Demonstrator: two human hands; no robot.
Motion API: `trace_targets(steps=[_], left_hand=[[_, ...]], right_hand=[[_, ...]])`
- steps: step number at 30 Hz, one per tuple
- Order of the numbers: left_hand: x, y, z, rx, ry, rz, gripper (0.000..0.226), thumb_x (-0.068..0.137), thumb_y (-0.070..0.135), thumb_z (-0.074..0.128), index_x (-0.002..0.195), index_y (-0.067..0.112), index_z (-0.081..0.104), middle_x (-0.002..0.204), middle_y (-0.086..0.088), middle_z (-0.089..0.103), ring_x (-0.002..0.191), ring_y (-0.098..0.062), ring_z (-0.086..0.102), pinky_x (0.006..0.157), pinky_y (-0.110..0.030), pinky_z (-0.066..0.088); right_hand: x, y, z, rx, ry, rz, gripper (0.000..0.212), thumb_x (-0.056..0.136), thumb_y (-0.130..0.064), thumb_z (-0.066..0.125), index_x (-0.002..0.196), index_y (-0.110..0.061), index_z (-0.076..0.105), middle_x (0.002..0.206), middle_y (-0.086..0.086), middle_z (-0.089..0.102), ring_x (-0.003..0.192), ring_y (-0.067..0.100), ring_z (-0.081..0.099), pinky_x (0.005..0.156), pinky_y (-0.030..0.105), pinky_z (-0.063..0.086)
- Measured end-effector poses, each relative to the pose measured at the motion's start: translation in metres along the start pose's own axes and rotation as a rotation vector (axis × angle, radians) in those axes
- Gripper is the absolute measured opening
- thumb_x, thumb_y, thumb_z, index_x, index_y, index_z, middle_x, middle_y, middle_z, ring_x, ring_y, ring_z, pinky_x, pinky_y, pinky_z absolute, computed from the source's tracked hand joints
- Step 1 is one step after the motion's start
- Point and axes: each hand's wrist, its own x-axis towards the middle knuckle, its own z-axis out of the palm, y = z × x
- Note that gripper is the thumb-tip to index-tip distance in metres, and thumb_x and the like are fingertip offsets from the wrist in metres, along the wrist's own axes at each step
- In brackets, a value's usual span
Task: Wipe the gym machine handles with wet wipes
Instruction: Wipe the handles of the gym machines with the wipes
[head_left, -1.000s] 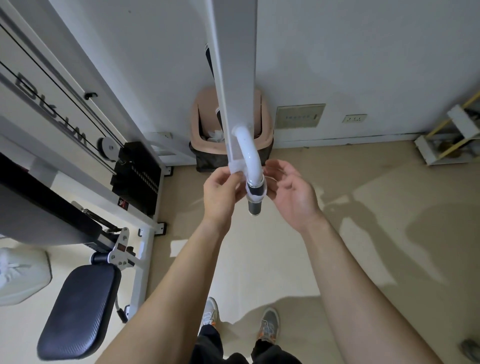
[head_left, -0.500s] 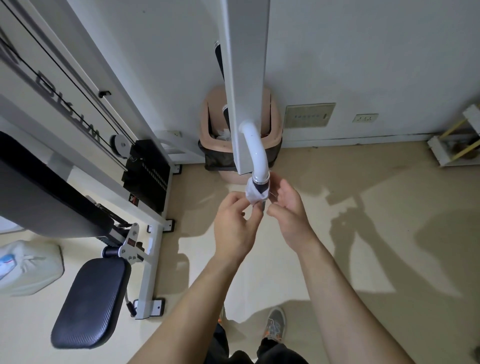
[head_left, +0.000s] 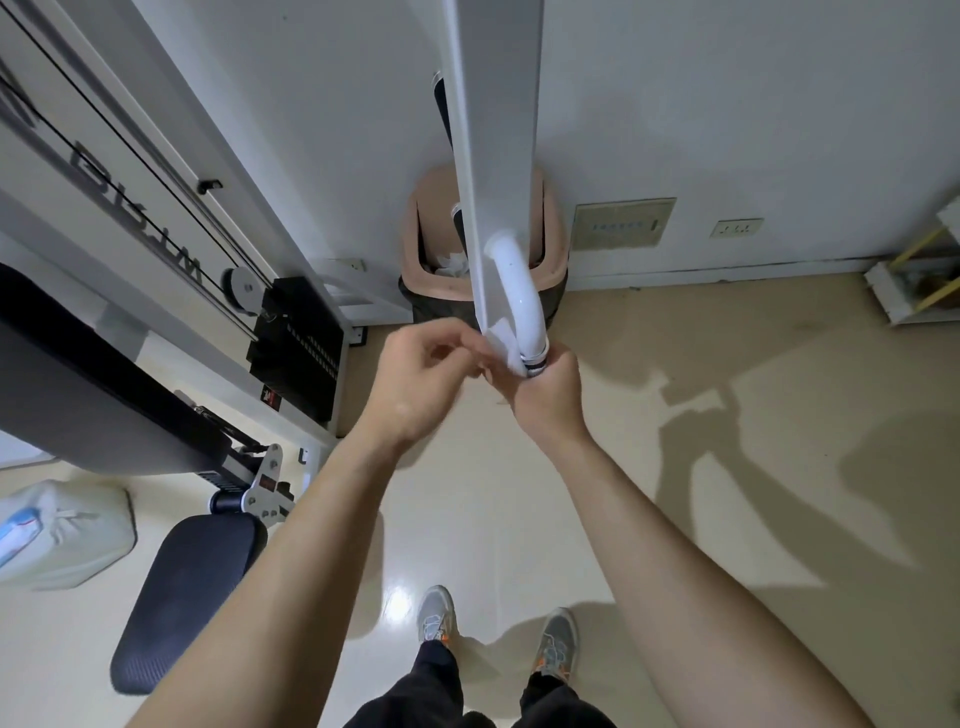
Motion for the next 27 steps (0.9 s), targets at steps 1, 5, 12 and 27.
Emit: trace_targets(steps=[1,5,12,27], left_hand=[[0.003,0.004,0.002,-0.025,0.021,-0.027,0.014,0.078,0.016,0.057,0.077,0.019,0.071,0.078,0.001,0.075,0.076,-0.016,0.068,0.071,-0.033,0.054],[0.011,0.016,0.011,-0.108,0.033,-0.112,0.022,0.086,0.034,0.057,0.091,0.017,0.069,0.079,0.003,0.069,0.073,-0.012,0.063,0.068,-0.024,0.049],[0.023,0.029,0.036,-0.067,-0.051,-0.081,0.032,0.085,0.054,0.072,0.087,0.023,0.078,0.092,-0.002,0.075,0.087,-0.03,0.066,0.083,-0.041,0.052],[0.04,0.022,0.038,-0.07,-0.021,-0.052,0.033,0.074,0.043,0.086,0.077,0.011,0.076,0.08,-0.026,0.067,0.065,-0.023,0.052,0.064,-0.037,0.039]], right_hand=[[0.001,-0.002,-0.001,-0.032,0.016,-0.019,0.018,0.081,-0.01,0.078,0.078,-0.026,0.071,0.062,-0.017,0.065,0.058,0.004,0.058,0.056,0.022,0.046],[0.009,-0.007,-0.017,-0.064,-0.112,-0.043,0.036,0.091,-0.003,0.069,0.068,-0.029,0.061,0.05,-0.023,0.058,0.045,-0.001,0.055,0.048,0.013,0.038],[0.017,0.041,-0.034,-0.265,-0.018,0.142,0.028,0.083,-0.026,0.076,0.064,-0.019,0.056,0.059,-0.001,0.06,0.055,0.023,0.059,0.058,0.047,0.057],[0.022,0.068,-0.033,-0.19,-0.031,0.214,0.029,0.07,-0.041,0.072,0.069,-0.016,0.058,0.059,0.002,0.058,0.055,0.025,0.053,0.056,0.043,0.048]])
